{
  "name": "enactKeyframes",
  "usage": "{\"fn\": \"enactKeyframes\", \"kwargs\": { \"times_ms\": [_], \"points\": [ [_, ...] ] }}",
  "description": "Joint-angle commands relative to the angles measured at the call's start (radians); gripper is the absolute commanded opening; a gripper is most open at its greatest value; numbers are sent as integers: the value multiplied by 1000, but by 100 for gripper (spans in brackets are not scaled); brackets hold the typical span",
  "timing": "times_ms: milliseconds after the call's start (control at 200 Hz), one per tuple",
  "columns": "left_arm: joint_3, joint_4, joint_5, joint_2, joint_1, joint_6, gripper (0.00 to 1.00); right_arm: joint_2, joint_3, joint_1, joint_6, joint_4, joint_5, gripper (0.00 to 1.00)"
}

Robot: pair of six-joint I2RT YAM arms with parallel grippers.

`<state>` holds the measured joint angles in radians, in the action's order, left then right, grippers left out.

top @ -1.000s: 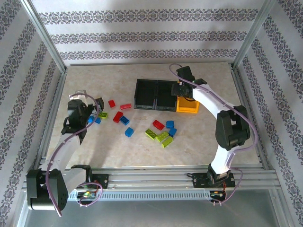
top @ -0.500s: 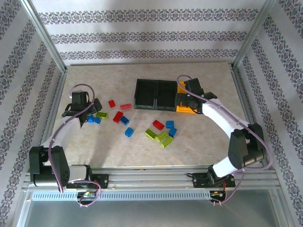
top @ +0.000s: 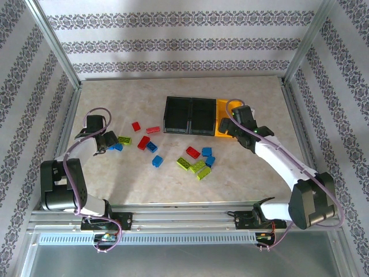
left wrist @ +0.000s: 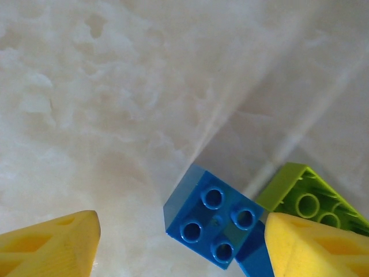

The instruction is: Sort the legos into containers by color

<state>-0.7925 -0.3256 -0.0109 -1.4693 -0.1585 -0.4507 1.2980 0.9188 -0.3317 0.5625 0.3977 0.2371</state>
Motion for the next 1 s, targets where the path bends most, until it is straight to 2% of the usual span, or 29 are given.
{"fn": "enactKeyframes", "kwargs": {
  "times_ms": [0, 265, 615, 994],
  "points": [
    [-14, 3, 37, -32, -17, -3, 73, -43, -30, -6, 43, -42, 35, 99],
    [-24, 33, 88, -104, -18, -11, 68, -60, -44, -5, 55, -37, 56, 98],
    [-57, 43, 54, -133, -33, -29, 67, -46, -46, -7, 60, -39, 48, 98],
    [-151, 21, 39, -235, -41, -58, 68, -36, -35, -9, 54, -43, 48, 98]
  ]
}}
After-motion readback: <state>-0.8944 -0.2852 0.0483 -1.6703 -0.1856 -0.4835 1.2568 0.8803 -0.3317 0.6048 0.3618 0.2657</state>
